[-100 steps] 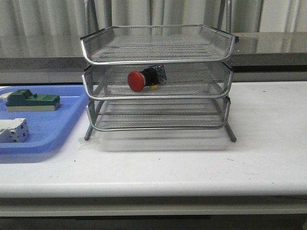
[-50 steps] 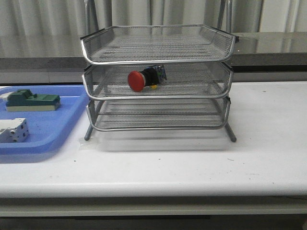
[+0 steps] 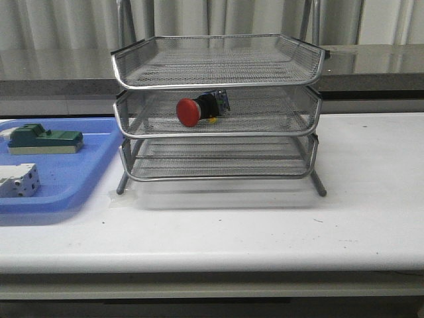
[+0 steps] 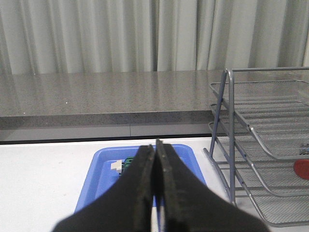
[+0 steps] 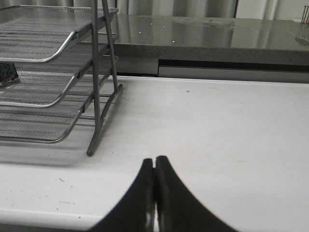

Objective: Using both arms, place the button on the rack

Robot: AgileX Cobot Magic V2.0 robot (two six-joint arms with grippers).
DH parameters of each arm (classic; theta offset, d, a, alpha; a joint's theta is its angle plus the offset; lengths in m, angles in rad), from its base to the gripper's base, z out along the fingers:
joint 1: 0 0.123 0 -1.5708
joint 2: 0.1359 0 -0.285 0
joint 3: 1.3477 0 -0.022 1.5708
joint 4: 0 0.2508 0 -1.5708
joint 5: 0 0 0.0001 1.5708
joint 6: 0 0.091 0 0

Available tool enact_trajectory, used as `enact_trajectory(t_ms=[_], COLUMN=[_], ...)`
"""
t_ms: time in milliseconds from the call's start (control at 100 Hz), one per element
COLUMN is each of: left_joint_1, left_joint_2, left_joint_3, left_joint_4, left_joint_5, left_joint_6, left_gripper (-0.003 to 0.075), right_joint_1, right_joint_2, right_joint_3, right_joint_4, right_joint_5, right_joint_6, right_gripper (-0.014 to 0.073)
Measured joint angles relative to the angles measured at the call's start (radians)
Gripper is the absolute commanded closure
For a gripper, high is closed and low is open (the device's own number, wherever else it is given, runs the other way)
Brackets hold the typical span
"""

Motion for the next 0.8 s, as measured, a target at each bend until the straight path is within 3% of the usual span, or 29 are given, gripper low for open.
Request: enact_trajectory(t_ms=[800], left_joint_1=[0.000], left_joint_2=[0.000], left_joint_3=[0.000], left_joint_4=[0.000], left_joint_5=[0.000], left_joint_6=[0.000], left_gripper=[0.0741], right_joint_1=[0.000], right_joint_2=[0.000], right_joint_3=[0.002], right_joint_4=[0.000], right_joint_5=[-0.010], right_joint_6=[-0.001], right_gripper=[0.0651])
